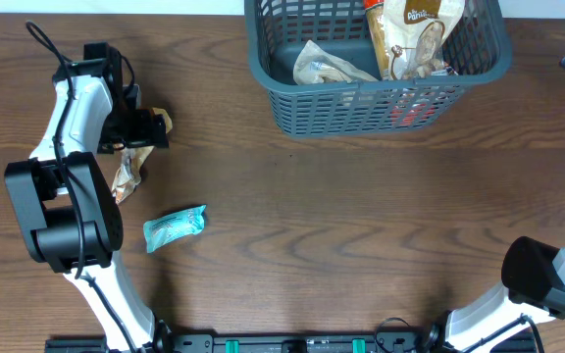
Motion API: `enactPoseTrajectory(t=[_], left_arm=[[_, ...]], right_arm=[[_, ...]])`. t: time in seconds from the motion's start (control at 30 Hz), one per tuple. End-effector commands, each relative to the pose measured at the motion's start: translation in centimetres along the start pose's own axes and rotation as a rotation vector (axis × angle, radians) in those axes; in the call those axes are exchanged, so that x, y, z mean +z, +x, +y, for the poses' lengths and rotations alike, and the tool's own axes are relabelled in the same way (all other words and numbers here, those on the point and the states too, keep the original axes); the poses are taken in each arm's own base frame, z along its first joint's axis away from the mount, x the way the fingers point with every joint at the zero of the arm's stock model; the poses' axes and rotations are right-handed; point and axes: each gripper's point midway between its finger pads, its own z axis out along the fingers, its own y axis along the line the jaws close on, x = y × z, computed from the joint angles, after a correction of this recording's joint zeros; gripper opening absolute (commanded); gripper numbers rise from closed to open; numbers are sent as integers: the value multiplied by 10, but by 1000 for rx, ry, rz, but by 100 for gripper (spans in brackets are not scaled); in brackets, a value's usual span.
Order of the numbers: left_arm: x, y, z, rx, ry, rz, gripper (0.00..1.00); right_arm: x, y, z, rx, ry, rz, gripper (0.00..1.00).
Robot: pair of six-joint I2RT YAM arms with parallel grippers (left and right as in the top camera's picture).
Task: Pack container
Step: 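Move the left gripper back to the remaining snack bag and grasp it, then carry the second snack bag into the basket and open the left gripper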
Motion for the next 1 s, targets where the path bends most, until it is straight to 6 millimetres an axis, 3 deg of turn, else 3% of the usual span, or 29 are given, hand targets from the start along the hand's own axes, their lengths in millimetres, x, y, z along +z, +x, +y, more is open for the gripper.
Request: enactPoseTrajectory(t=[0.0, 0.9, 0.97], left_arm=[[9, 2, -3, 16, 11, 17, 99], [51, 34, -3, 15, 13, 77, 99], [53, 36, -3, 15, 12, 78, 93]], right_arm=[[-1, 1, -1, -9, 0, 3, 99], [-1, 1, -1, -9, 0, 3, 99], [-1, 1, -1, -9, 0, 3, 99]])
